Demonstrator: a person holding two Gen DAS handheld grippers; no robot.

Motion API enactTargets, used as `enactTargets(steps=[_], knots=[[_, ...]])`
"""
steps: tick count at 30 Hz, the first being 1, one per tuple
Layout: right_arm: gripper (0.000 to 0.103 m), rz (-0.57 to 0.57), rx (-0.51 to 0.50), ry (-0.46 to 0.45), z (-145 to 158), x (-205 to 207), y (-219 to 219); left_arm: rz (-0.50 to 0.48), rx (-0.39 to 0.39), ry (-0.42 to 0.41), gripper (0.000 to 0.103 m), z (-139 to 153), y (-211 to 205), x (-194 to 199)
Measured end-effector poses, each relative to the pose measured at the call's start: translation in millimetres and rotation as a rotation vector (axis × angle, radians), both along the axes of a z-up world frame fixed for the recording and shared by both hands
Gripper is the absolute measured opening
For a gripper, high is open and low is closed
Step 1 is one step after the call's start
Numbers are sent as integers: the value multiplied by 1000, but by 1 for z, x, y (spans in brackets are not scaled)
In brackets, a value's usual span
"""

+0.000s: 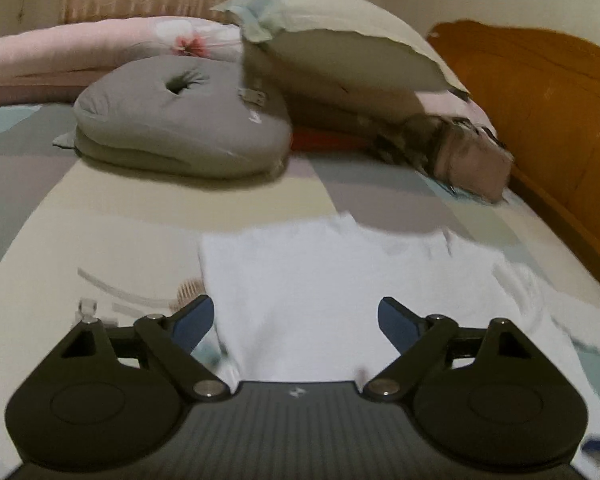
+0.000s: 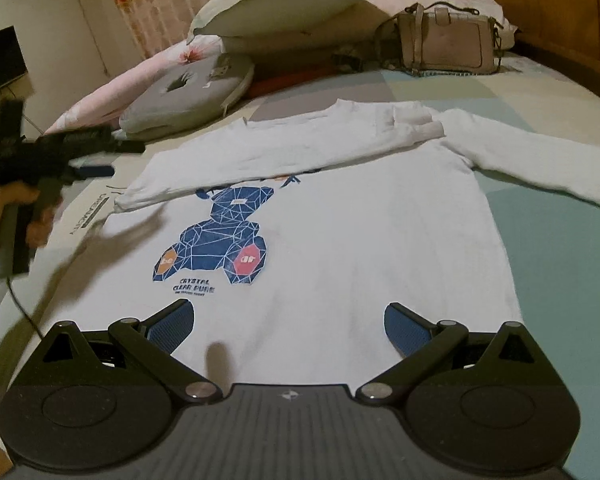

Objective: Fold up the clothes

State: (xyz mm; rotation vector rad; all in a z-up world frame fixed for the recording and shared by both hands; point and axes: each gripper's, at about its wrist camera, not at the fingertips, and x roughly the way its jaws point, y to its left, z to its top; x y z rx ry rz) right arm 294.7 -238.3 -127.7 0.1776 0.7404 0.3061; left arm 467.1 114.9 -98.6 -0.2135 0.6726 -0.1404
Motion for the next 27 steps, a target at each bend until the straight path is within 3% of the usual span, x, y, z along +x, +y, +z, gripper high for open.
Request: enactTargets(steps=[1,2,3,4,6,10,12,16,20,24,27], knots=[[103,2,-4,-1,0,0,1,30,-3,20,64,-4,3,14],[103,2,-6,-1,0,0,1,57,-11,45,53,-10,8,26],[103,2,-7,-2,0,1,1,80,-19,70,32,-18,14,36],[103,2,-9,-2,0,1,1,102,-28,96,25,-26,19,47],[103,2,-7,-3,1,1,1,136,-55,129,25,-39,29,64],[103,10,-7,6,0,2,1,133,-106,113,25,-46,41,73],[103,12,-13,5,-1,2,2,143,-64,106,15,-48,42,79],[103,15,-18,2,-1,2,4,160,-15,110,15,-39,39,83],[103,23,-14,2,0,2,6,36,55,60,18,-15,24,47],[103,31,-15,-8,2,0,6,-79,26,44,20,-5,12,4],[103,28,-19,-2,1,-1,6,-145,13,77,20,-13,1,-7]])
